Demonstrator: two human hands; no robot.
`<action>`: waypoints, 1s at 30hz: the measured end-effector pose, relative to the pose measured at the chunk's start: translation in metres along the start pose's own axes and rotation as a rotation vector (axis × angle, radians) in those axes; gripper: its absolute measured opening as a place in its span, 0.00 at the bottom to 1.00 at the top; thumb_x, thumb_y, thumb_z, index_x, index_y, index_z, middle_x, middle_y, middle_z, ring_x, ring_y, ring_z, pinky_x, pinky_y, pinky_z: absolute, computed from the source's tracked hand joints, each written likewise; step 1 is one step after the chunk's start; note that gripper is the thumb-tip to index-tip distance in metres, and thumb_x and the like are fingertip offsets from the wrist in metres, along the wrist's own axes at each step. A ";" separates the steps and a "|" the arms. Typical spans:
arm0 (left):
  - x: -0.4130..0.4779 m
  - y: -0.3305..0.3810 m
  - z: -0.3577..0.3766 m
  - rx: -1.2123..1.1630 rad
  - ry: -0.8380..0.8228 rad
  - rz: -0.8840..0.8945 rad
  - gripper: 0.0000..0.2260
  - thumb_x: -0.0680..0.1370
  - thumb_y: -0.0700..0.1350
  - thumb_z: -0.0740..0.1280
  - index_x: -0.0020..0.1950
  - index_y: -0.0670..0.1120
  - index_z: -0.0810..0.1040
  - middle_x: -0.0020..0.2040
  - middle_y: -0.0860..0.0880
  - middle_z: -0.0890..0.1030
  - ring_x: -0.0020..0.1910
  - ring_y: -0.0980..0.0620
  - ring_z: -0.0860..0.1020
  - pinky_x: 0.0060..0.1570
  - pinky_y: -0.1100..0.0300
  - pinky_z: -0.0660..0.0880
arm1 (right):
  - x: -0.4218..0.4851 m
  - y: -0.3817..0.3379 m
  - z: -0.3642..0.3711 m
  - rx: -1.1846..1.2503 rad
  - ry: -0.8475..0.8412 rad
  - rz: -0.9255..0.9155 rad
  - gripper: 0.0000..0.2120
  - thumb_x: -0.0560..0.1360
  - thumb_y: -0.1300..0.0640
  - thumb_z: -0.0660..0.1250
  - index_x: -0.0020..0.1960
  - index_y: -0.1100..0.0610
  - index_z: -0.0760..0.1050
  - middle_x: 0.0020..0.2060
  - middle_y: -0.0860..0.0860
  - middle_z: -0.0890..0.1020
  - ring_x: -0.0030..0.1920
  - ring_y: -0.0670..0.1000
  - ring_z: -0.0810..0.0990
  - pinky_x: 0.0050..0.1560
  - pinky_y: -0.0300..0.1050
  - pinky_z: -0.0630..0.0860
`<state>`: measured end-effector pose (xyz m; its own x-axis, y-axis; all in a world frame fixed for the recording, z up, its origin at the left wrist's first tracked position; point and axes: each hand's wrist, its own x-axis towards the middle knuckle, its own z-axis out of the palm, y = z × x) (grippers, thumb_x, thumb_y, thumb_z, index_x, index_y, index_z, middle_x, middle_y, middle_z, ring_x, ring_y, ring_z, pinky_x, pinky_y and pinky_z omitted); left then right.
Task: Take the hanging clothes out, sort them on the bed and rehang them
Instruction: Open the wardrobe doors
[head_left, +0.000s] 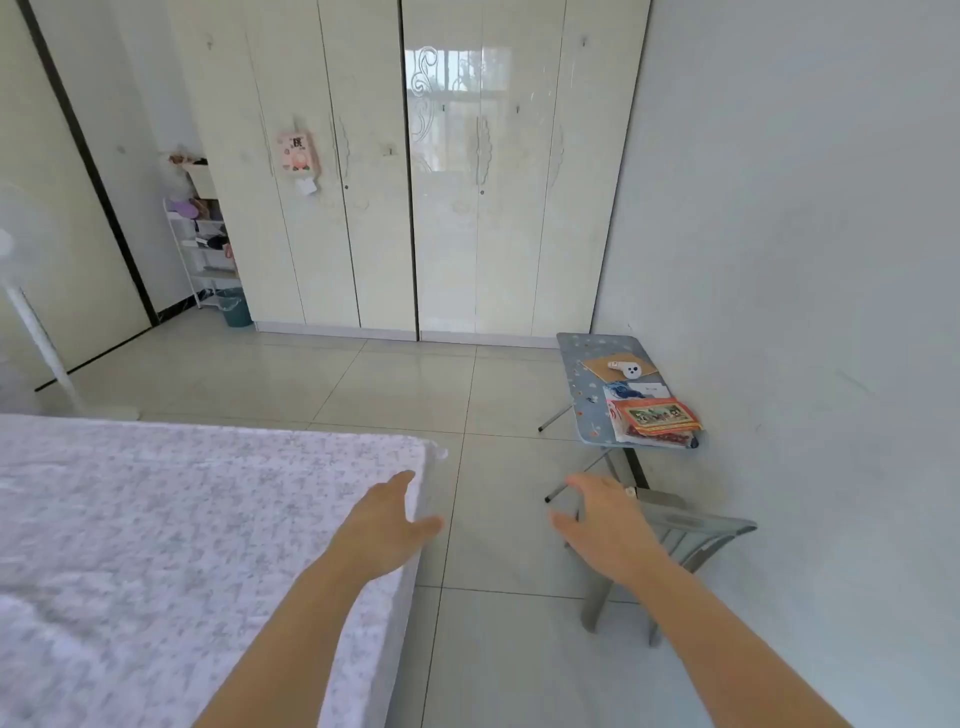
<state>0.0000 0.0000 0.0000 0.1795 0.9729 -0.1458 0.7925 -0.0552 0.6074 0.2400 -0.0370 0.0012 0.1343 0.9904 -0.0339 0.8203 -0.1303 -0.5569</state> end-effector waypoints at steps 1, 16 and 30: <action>0.005 0.000 0.000 -0.006 0.005 0.004 0.33 0.76 0.56 0.64 0.75 0.51 0.52 0.73 0.47 0.61 0.71 0.49 0.62 0.66 0.53 0.63 | 0.006 0.002 -0.001 0.012 0.000 0.002 0.24 0.76 0.51 0.63 0.70 0.54 0.63 0.67 0.53 0.67 0.67 0.52 0.65 0.64 0.43 0.63; 0.206 -0.026 -0.023 -0.126 0.056 -0.051 0.31 0.75 0.56 0.65 0.74 0.51 0.56 0.71 0.50 0.64 0.70 0.50 0.64 0.67 0.54 0.63 | 0.205 0.008 0.017 0.086 0.009 0.083 0.24 0.76 0.51 0.63 0.70 0.52 0.62 0.65 0.50 0.68 0.65 0.48 0.67 0.62 0.40 0.63; 0.449 -0.030 -0.069 -0.009 0.011 -0.055 0.31 0.76 0.56 0.63 0.75 0.50 0.54 0.72 0.48 0.62 0.71 0.51 0.61 0.68 0.56 0.60 | 0.448 0.002 0.019 0.072 0.011 0.157 0.24 0.76 0.52 0.63 0.70 0.53 0.62 0.66 0.51 0.68 0.64 0.48 0.68 0.56 0.38 0.64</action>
<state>0.0169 0.4543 -0.0295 0.1299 0.9767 -0.1708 0.7954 0.0002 0.6060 0.2909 0.4075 -0.0311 0.2639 0.9575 -0.1161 0.7471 -0.2790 -0.6033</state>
